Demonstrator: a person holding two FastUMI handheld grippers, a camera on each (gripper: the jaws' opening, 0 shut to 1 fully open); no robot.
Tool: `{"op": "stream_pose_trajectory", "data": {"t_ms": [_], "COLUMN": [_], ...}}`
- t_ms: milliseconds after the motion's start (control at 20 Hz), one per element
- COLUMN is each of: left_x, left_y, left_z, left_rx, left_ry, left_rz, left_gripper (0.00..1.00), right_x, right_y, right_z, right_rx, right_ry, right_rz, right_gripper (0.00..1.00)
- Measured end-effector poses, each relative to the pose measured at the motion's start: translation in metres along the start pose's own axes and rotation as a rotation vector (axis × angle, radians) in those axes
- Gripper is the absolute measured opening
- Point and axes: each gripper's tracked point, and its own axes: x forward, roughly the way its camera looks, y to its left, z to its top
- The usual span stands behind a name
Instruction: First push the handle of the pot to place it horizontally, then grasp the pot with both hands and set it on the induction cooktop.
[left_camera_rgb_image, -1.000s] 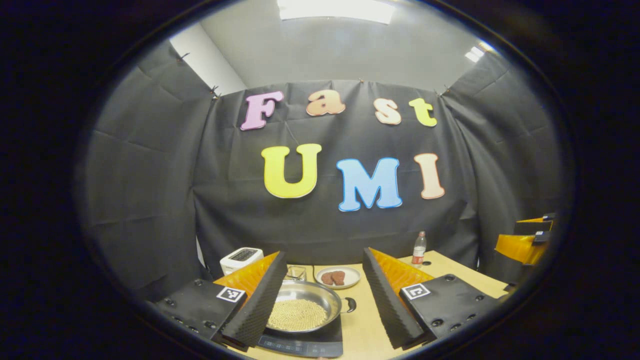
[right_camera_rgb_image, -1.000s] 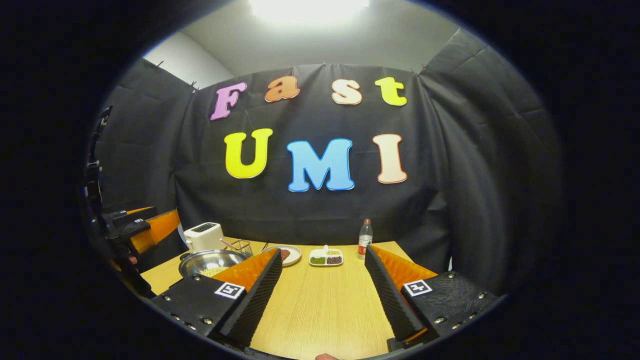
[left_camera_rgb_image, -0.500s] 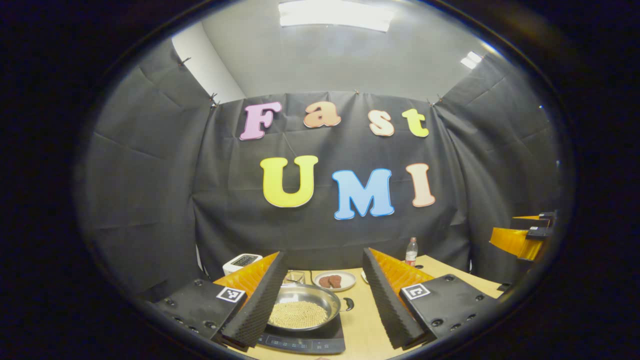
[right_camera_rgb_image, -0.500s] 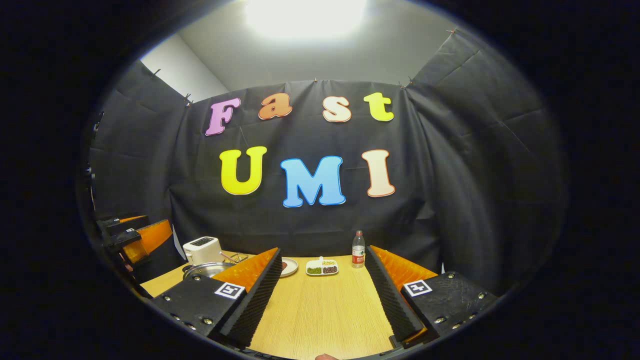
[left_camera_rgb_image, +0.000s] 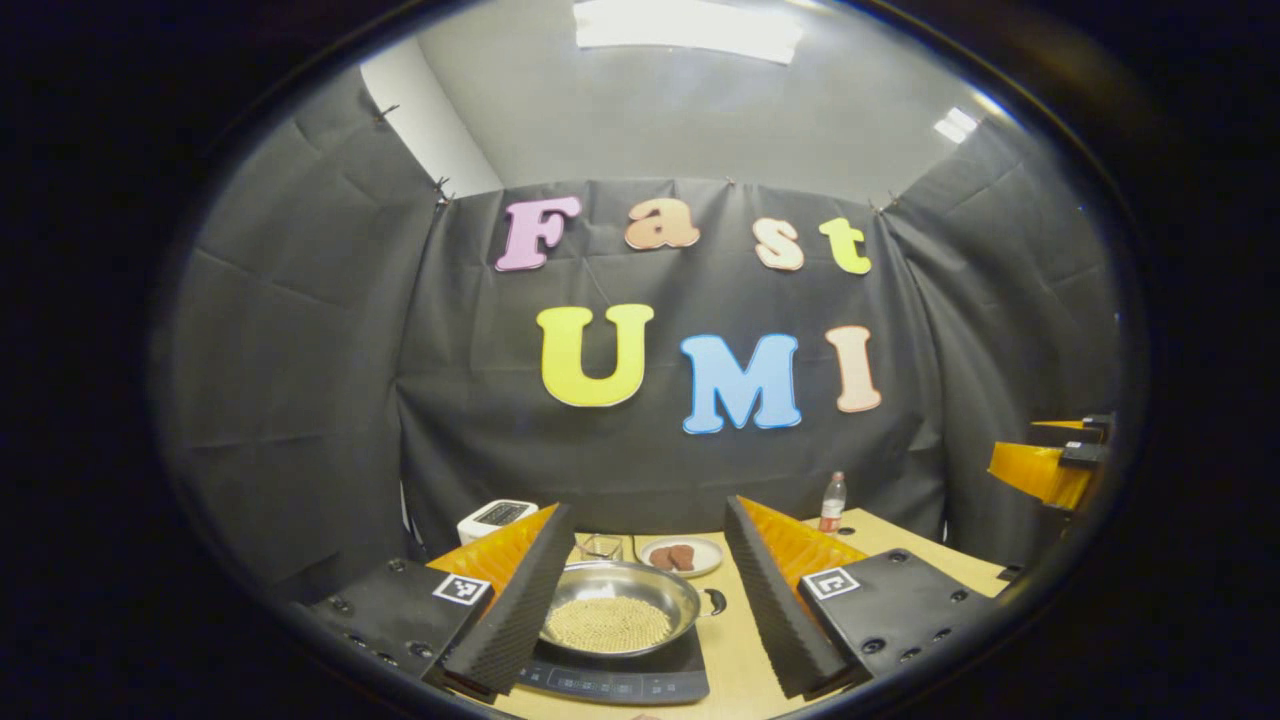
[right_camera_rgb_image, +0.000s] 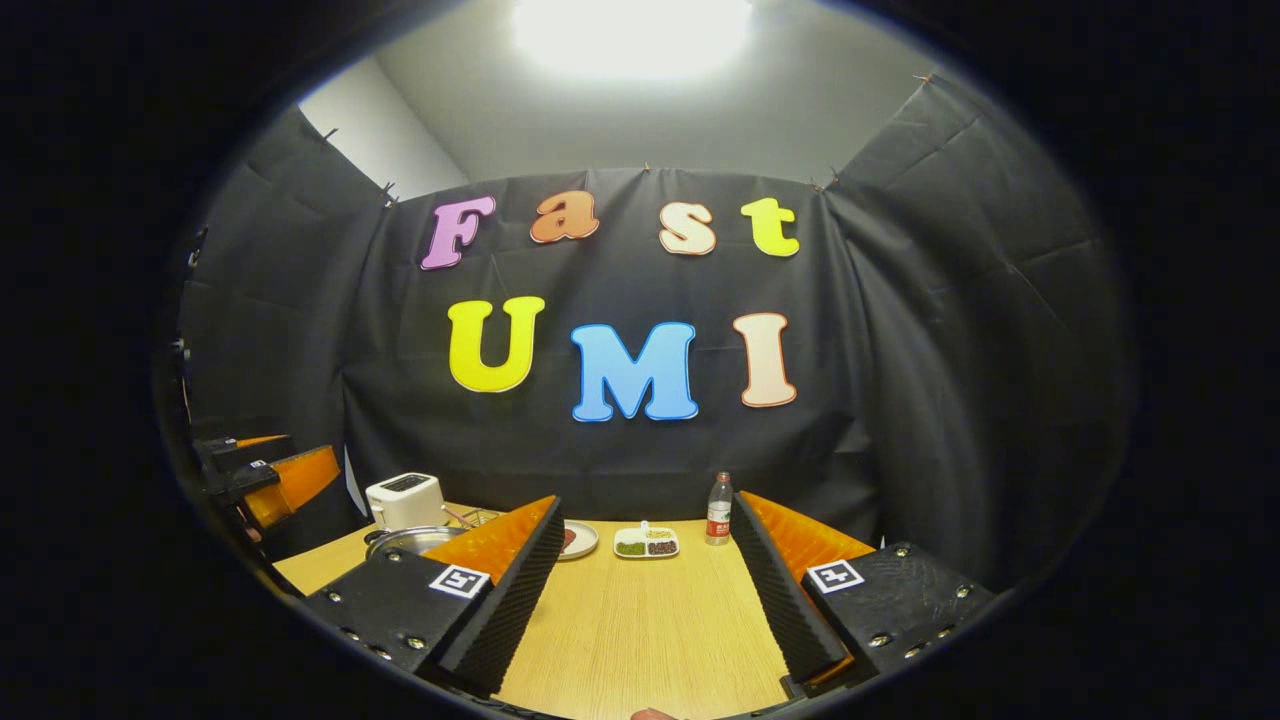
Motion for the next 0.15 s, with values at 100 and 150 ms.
{"op": "stream_pose_trajectory", "data": {"t_ms": [100,150], "left_x": [0.0001,0.0012], "left_y": [0.0036,0.0055], "left_z": [0.0020,0.0015], "left_rx": [-0.011,-0.011], "left_ry": [-0.004,-0.004], "left_rz": [0.001,0.001], "left_gripper": [0.98,0.98], "right_x": [0.0045,0.0051], "right_y": [0.0041,0.0051], "right_z": [0.0018,0.0030], "right_rx": [0.001,0.004], "right_ry": [-0.005,-0.009], "right_rz": [-0.007,-0.007], "right_gripper": [0.99,0.99]}}
